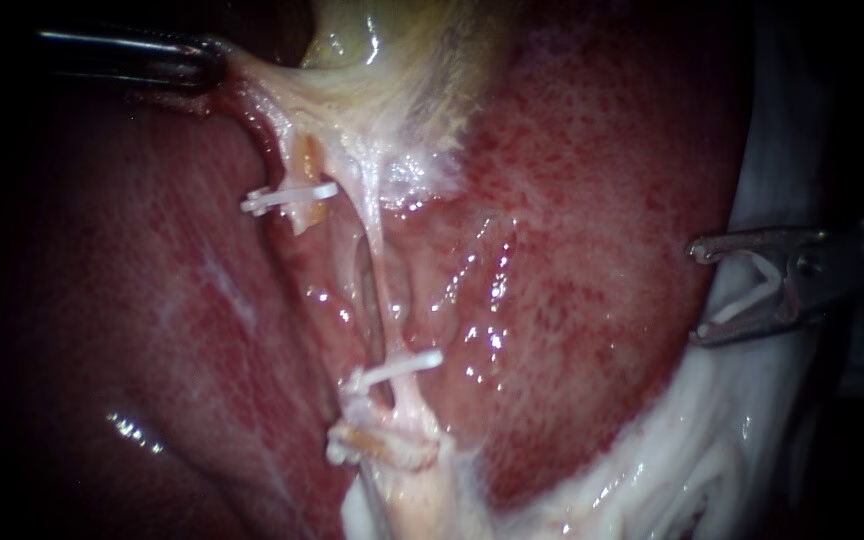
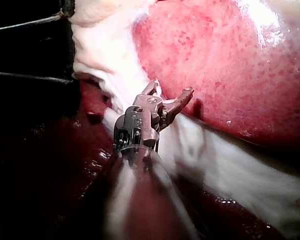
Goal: Clipping second clip right tube
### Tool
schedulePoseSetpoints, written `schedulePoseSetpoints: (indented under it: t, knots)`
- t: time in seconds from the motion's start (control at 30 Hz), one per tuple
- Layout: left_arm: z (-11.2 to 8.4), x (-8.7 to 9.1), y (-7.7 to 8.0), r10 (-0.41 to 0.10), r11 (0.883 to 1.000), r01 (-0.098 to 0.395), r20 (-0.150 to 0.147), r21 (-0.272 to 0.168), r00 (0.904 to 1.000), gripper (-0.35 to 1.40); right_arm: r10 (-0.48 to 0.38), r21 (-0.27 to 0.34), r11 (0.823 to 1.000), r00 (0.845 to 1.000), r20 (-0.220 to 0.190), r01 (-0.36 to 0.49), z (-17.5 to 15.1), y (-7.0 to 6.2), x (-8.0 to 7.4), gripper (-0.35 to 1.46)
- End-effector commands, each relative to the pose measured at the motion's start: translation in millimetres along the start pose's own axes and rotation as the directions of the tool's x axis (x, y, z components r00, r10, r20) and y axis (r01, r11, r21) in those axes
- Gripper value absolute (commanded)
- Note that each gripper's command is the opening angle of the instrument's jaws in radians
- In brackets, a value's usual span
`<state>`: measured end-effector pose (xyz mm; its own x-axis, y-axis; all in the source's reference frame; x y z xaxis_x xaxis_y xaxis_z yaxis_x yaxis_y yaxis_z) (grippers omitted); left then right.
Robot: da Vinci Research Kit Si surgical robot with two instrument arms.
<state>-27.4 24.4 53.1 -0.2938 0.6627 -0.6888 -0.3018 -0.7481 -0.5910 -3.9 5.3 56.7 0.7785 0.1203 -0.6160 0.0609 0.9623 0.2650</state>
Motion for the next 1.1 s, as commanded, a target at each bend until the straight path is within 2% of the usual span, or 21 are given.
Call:
schedulePoseSetpoints:
  t: [0.03,0.1,0.17,0.23,0.3,0.4,0.6,0.67,0.73,0.87,0.93,1.07,1.1]
  knots:
    - [-0.1,0.1,0.1,0.0,1.0,0.0,0.0,0.001,1.0,-0.35,0.0,0.003,1.0,1.0,-0.001,0.0,0.0,0.0,0.1,0.46]
    - [-0.2,0.2,0.2,-0.001,1.0,0.001,0.0,0.001,1.0,-0.35,0.0,0.028,1.0,1.0,-0.012,0.0,-0.1,-0.1,0.2,0.46]
    - [-0.2,0.3,0.3,-0.001,1.0,0.001,0.0,0.002,1.0,-0.35,0.007,0.079,0.997,0.998,-0.06,-0.002,-0.3,-0.2,0.7,0.46]
    - [-0.2,0.3,0.3,-0.001,1.0,0.001,0.0,0.002,1.0,-0.35,0.026,0.088,0.996,0.992,-0.12,-0.016,-0.2,-0.4,1.7,0.46]
    - [-0.3,0.3,0.3,-0.001,1.0,0.001,0.0,0.002,1.0,-0.35,0.053,0.109,0.993,0.987,-0.154,-0.037,0.0,-0.8,2.8,0.46]
    - [-0.3,0.3,0.4,-0.001,1.0,0.001,0.0,0.002,1.0,-0.35,0.106,0.145,0.987,0.97,-0.217,-0.076,0.8,-1.7,5.5,0.46]
    - [-0.3,0.3,0.6,-0.001,1.0,0.001,0.0,0.003,1.0,-0.35,0.214,0.195,0.968,0.93,-0.298,-0.16,2.6,-2.7,10.4,0.47]
    - [-0.4,0.3,0.6,-0.001,1.0,0.001,0.0,0.003,1.0,-0.35,0.27,0.219,0.954,0.91,-0.315,-0.207,3.4,-2.8,11.9,0.47]
    - [-0.3,0.4,0.6,-0.001,1.0,0.001,0.0,0.004,1.0,-0.35,0.298,0.233,0.945,0.897,-0.326,-0.23,4.3,-2.8,12.9,0.47]
    - [-0.2,0.4,0.7,-0.002,1.0,0.002,0.0,0.005,1.0,-0.35,0.355,0.254,0.925,0.88,-0.316,-0.283,6.8,-2.7,14.5,0.48]
    - [-0.1,0.5,0.8,-0.002,1.0,0.002,0.0,0.005,1.0,-0.35,0.375,0.258,0.918,0.874,-0.31,-0.302,8.2,-2.6,14.8,0.48]
    - [-0.1,0.6,0.9,-0.003,1.0,0.003,0.0,0.007,1.0,-0.35,0.439,0.292,0.887,0.85,-0.29,-0.358,11.1,-2.5,14.9,0.49]
    - [-0.1,0.6,0.9,-0.003,1.0,0.003,0.0,0.007,1.0,-0.35,0.461,0.301,0.875,0.839,-0.287,-0.378,11.9,-2.3,14.8,0.49]
